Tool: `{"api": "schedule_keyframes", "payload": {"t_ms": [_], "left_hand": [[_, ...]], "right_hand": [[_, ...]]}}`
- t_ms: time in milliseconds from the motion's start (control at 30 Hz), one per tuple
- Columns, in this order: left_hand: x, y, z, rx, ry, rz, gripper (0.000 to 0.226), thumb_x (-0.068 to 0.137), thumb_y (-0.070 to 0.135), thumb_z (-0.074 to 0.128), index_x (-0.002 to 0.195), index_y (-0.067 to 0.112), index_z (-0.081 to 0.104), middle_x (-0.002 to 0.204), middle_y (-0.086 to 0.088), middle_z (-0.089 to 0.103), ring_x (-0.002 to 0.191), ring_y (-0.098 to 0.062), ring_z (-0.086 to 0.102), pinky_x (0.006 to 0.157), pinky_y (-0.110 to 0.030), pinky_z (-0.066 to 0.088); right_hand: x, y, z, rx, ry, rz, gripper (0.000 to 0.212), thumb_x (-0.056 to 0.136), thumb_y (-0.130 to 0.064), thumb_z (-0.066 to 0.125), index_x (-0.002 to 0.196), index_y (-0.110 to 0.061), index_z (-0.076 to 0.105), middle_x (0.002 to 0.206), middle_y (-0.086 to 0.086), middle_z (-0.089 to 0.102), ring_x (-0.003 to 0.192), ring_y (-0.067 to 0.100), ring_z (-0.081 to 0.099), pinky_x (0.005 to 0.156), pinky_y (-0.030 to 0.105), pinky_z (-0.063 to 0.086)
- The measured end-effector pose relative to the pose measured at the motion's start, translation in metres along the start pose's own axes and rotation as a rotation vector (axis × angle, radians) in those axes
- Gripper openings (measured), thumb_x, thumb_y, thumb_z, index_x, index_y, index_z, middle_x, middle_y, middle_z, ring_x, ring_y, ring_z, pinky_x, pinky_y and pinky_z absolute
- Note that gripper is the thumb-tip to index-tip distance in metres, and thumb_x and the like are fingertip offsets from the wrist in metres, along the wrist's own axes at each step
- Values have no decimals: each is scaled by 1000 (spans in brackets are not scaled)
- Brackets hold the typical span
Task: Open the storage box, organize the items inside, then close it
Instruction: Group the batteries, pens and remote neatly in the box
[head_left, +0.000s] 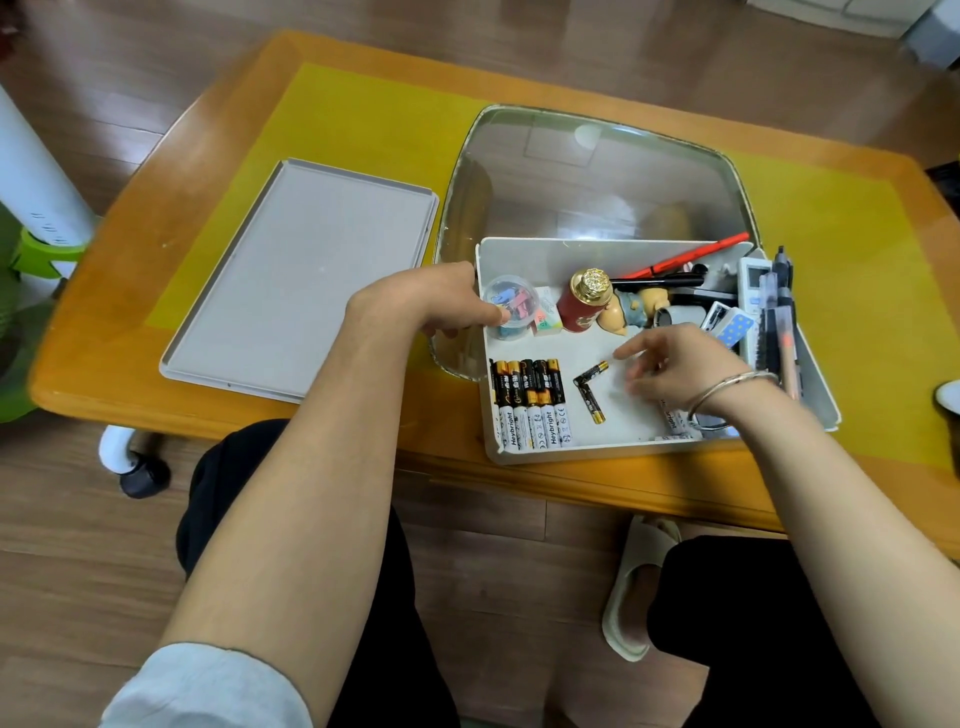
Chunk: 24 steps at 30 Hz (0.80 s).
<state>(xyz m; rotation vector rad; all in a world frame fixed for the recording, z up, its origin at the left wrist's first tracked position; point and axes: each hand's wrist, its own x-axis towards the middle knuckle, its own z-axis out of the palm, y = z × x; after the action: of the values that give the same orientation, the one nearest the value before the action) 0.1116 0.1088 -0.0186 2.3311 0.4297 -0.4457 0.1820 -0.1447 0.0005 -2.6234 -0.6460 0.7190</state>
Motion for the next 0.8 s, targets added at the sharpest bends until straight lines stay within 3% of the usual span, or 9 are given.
{"api": "schedule_keyframes", "payload": {"t_ms": [67,200,367,467,567,700,800], "left_hand": [[0,1,0,1,0,1,55,87,48,61,134,24,43,87,10,52,93,-21,64,67,-30,54],[0,1,1,3,0,1,55,87,48,61,133,24,44,86,11,51,92,-20,63,69,-31,54],[0,1,1,3,-2,-3,54,87,48,61,131,24,44,85,12,52,89,-19,64,64,-29,53],[0,1,1,-9,-5,-5,54,86,48,62,131,24,44,85,12,51,85,-17,63,63,-28,52],[1,0,1,-10,-9,-5,53,86,49,62,130,25,45,86,12,52,84,-17,63,63,-28,53],[2,0,2,-14,-8,-1,50,86,48,62,128,26,45,84,13,52,80,-15,61,59,-25,50],[2,0,2,-5,-11,-2,51,86,49,62,129,26,45,85,11,53,84,-17,63,63,-28,53]], "right_hand": [[-3,8,-12,-94,27,20,21,77,0,66,81,-20,69,61,-8,62,45,0,54,56,14,44],[-8,20,-19,-375,-87,105,32,73,-2,63,60,-30,63,53,-11,61,61,14,60,63,23,51],[-5,20,-8,-662,-221,53,20,74,-15,68,62,-31,63,83,-3,70,82,20,65,78,29,54],[0,19,-2,-795,-238,15,12,77,-18,65,73,-28,69,88,-4,70,86,21,65,76,29,55],[4,20,1,-828,-240,6,3,76,-25,69,75,-26,72,85,-5,70,82,19,65,70,27,53],[5,23,6,-729,-192,-38,21,74,-39,72,63,-23,64,69,-5,66,69,17,60,60,23,44],[4,22,11,-690,-182,-66,21,75,-37,70,66,-18,67,70,0,68,69,20,60,63,24,46]]}}
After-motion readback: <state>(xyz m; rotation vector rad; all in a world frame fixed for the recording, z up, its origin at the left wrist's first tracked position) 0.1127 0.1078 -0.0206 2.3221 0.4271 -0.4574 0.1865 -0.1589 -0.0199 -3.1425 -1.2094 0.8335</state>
